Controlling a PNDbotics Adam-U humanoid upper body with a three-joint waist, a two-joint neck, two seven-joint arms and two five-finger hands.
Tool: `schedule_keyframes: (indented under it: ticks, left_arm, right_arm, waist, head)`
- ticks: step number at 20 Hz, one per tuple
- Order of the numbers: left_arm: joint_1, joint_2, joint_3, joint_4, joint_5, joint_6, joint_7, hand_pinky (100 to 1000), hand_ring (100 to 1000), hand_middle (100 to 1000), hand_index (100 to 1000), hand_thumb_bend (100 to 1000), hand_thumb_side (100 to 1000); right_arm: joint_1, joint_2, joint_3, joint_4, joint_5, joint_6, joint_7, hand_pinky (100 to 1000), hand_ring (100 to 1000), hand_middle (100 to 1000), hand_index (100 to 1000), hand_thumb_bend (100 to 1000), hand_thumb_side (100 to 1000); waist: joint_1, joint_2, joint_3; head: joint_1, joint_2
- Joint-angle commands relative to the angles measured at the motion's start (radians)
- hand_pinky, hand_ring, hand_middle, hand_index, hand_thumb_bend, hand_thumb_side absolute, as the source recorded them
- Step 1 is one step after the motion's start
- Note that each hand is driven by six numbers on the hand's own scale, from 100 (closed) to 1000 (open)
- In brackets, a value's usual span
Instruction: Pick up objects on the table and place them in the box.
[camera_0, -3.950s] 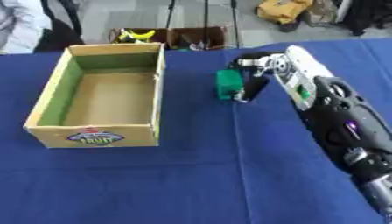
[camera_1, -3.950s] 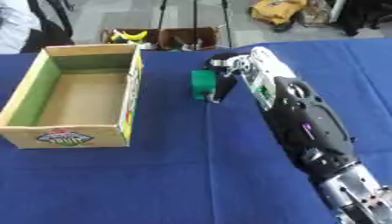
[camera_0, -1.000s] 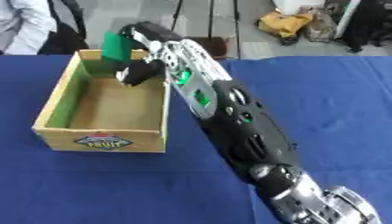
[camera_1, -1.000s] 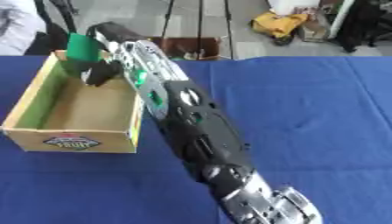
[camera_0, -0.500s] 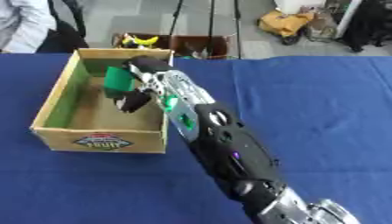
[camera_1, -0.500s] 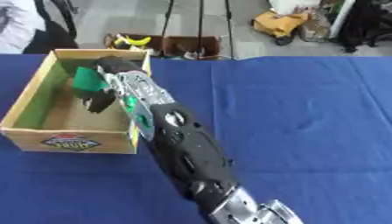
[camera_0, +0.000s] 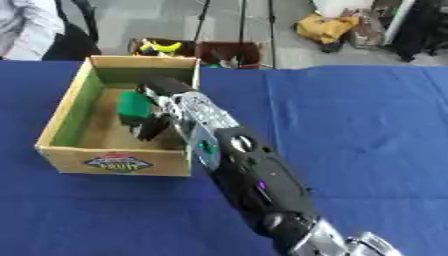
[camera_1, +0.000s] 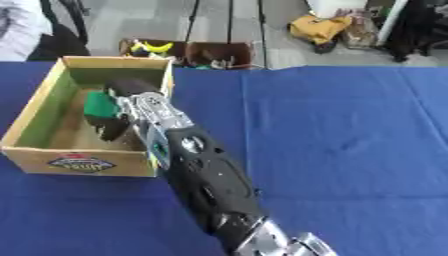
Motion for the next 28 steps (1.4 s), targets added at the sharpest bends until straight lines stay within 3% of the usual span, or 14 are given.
schedule_keyframes:
  ticks: [1,4,5,6,12,20,22,23,24,26,27,28]
  left_arm:
    - [-0.011,0.01,-0.001,-0.013,0.004,-0.001,-0.004,245,659,668,831,187,904]
    - [-0.012,0.009,-0.002,-0.013,0.004,0.0,-0.004,245,659,667,831,187,904]
    - [-0.013,0.009,-0.002,-0.013,0.005,0.0,-0.004,245,659,667,831,187,904]
    - [-0.013,0.009,-0.002,-0.013,0.005,0.0,-0.004,245,659,667,831,187,904]
    - [-0.01,0.011,-0.001,-0.013,0.005,0.0,-0.003,246,659,667,831,187,904]
    - [-0.004,0.012,0.002,-0.011,0.005,0.0,-0.001,247,659,666,831,186,904]
    - [-0.003,0.014,0.004,-0.012,0.004,-0.001,0.002,247,658,665,830,187,904]
    - [-0.001,0.015,0.004,-0.012,0.005,-0.001,0.003,247,658,665,830,187,904]
    - [0.0,0.016,0.005,-0.012,0.005,-0.001,0.004,247,658,665,830,187,904]
    - [0.001,0.017,0.005,-0.012,0.004,-0.001,0.005,248,658,665,830,188,905]
    - [0.002,0.018,0.005,-0.012,0.004,-0.001,0.006,248,658,665,830,187,905]
    - [0.004,0.019,0.006,-0.013,0.003,-0.002,0.007,248,658,664,830,196,901]
  right_arm:
    - [-0.02,0.009,0.001,-0.005,0.017,-0.015,0.014,797,912,770,852,100,304]
    - [-0.019,0.01,0.003,-0.005,0.028,-0.027,0.03,831,951,844,928,100,403]
    - [-0.019,0.01,0.002,-0.006,0.032,-0.029,0.033,842,964,864,943,151,451]
    - [-0.019,0.01,0.002,-0.007,0.038,-0.032,0.035,848,973,868,952,277,493]
    - [-0.024,0.0,0.003,-0.031,0.073,-0.04,0.022,853,977,871,963,579,591]
    - [-0.034,-0.039,0.006,-0.128,0.051,-0.041,-0.029,854,973,857,952,575,618]
    - [-0.036,-0.063,0.009,-0.189,0.012,-0.047,-0.037,855,970,852,951,566,625]
    - [-0.035,-0.078,0.011,-0.226,-0.014,-0.047,-0.041,855,969,853,955,511,646]
    - [-0.032,-0.092,0.013,-0.263,-0.042,-0.044,-0.046,854,967,850,955,561,612]
    - [-0.02,-0.119,0.015,-0.337,-0.101,-0.03,-0.058,852,963,838,939,548,601]
    - [-0.012,-0.134,0.016,-0.374,-0.131,-0.021,-0.066,851,961,832,931,518,618]
    - [-0.003,-0.15,0.014,-0.412,-0.162,-0.007,-0.081,846,955,823,937,408,714]
  waist:
    - [0.003,-0.019,0.005]
    - [0.003,-0.018,0.005]
    - [0.003,-0.018,0.005]
    - [0.003,-0.018,0.005]
    - [0.007,-0.024,-0.002]
    - [0.019,-0.035,-0.022]
    - [0.023,-0.039,-0.031]
    - [0.025,-0.042,-0.036]
    - [0.027,-0.044,-0.041]
    - [0.031,-0.048,-0.05]
    - [0.033,-0.05,-0.054]
    - [0.035,-0.052,-0.059]
  head:
    - [-0.003,-0.017]
    - [-0.003,-0.017]
    - [-0.003,-0.017]
    - [-0.003,-0.016]
    - [-0.001,-0.011]
    - [0.007,-0.002]
    - [0.013,0.003]
    - [0.016,0.006]
    - [0.02,0.01]
    - [0.029,0.018]
    - [0.034,0.021]
    - [0.039,0.025]
